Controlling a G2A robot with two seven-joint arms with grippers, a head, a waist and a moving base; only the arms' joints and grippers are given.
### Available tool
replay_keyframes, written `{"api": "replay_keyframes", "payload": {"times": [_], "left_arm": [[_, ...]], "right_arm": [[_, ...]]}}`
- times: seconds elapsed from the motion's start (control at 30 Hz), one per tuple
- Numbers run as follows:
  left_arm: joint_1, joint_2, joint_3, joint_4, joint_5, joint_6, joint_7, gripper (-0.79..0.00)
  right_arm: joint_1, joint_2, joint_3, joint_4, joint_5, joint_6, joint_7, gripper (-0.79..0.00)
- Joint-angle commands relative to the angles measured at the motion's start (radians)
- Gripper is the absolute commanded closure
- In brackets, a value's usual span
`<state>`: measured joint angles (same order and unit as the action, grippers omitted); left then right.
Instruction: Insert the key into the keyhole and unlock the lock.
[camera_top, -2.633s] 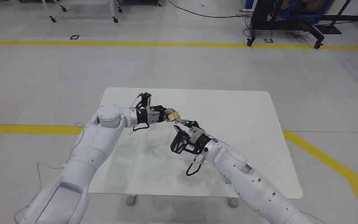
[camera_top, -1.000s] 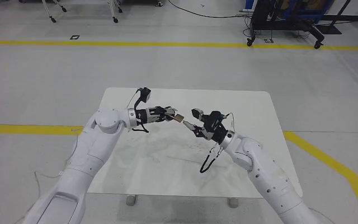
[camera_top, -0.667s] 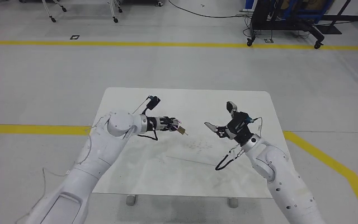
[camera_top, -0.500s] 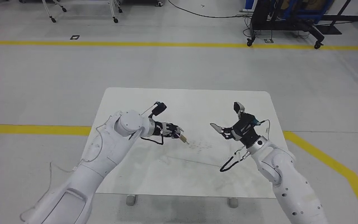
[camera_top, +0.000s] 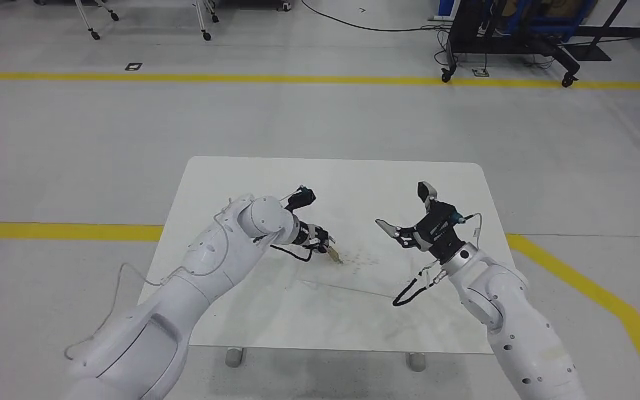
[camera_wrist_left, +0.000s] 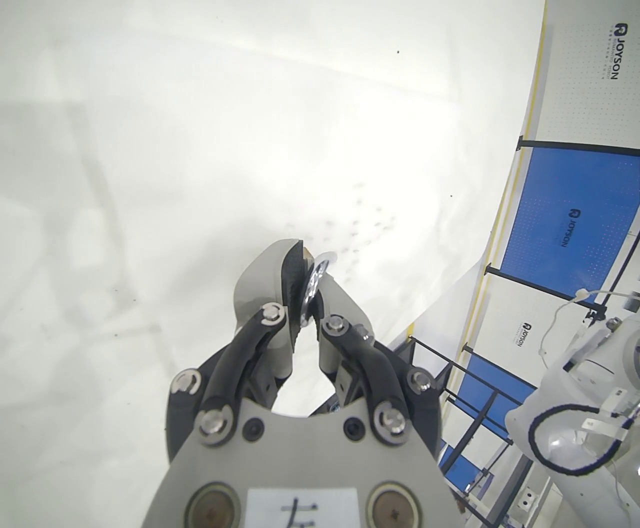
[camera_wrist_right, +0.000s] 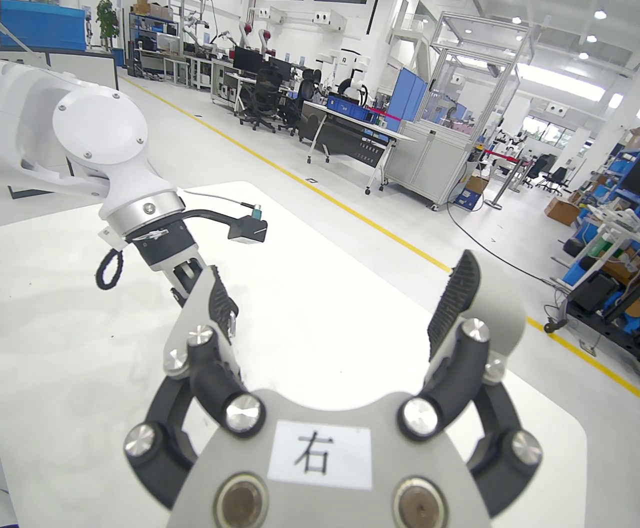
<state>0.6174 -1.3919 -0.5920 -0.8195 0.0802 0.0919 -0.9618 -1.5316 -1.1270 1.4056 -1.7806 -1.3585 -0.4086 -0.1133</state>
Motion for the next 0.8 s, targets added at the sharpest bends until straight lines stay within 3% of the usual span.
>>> {"api": "replay_keyframes", "payload": {"times": [0.0, 0.07, 0.13, 0.33, 0.4, 0.47, 0.6, 0.77], "left_arm": [[-0.008, -0.005, 0.006, 0.013, 0.016, -0.018, 0.005, 0.000], [-0.012, -0.009, 0.008, 0.024, 0.025, -0.039, 0.011, -0.040], [-0.017, -0.011, 0.007, 0.032, 0.034, -0.053, 0.010, -0.185], [-0.021, -0.008, -0.008, 0.031, 0.054, -0.082, 0.002, -0.428], [-0.022, -0.005, -0.010, 0.026, 0.073, -0.086, -0.002, -0.610], [-0.024, 0.000, -0.006, 0.017, 0.125, -0.086, 0.014, -0.717], [-0.016, 0.017, -0.045, -0.011, 0.125, -0.124, 0.023, -0.782], [0.002, 0.052, -0.116, -0.070, 0.154, -0.227, 0.076, -0.785]], "right_arm": [[0.000, 0.000, 0.000, 0.000, 0.000, 0.000, 0.000, -0.785], [0.000, 0.000, 0.000, 0.000, 0.000, 0.000, 0.000, -0.785], [0.000, 0.000, 0.000, 0.000, 0.000, 0.000, 0.000, -0.785], [0.000, 0.000, 0.000, 0.000, 0.000, 0.000, 0.000, -0.785], [0.000, 0.000, 0.000, 0.000, 0.000, 0.000, 0.000, -0.785], [0.000, 0.000, 0.000, 0.000, 0.000, 0.000, 0.000, -0.785], [0.000, 0.000, 0.000, 0.000, 0.000, 0.000, 0.000, -0.785], [0.000, 0.000, 0.000, 0.000, 0.000, 0.000, 0.000, -0.785]]}}
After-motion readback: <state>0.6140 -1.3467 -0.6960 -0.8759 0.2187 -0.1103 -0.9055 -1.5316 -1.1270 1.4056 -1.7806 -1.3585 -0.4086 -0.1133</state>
